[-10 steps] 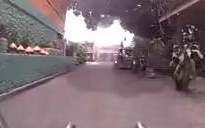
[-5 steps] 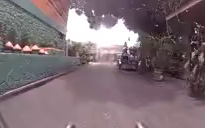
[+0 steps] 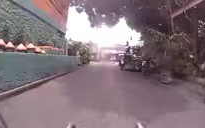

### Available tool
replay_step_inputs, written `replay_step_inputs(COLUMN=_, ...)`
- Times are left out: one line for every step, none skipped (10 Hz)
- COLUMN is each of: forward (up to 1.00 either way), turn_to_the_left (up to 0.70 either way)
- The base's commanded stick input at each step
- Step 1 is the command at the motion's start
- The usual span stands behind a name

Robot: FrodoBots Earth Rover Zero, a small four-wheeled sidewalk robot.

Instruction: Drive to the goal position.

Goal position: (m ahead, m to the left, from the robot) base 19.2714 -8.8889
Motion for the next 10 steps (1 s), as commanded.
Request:
replay_step_inputs(forward=0.70, turn_to_the_left=-0.01)
replay_step_inputs(forward=0.70, turn_to_the_left=-0.05)
replay_step_inputs(forward=0.70, turn_to_the_left=-0.08)
replay_step_inputs(forward=0.70, turn_to_the_left=-0.12)
replay_step_inputs(forward=0.70, turn_to_the_left=-0.14)
replay_step_inputs(forward=0.70, turn_to_the_left=-0.13)
replay_step_inputs(forward=0.70, turn_to_the_left=-0.13)
replay_step_inputs(forward=0.70, turn_to_the_left=-0.13)
replay_step_inputs(forward=0.70, turn_to_the_left=-0.13)
replay_step_inputs(forward=0.70, turn_to_the_left=-0.13)
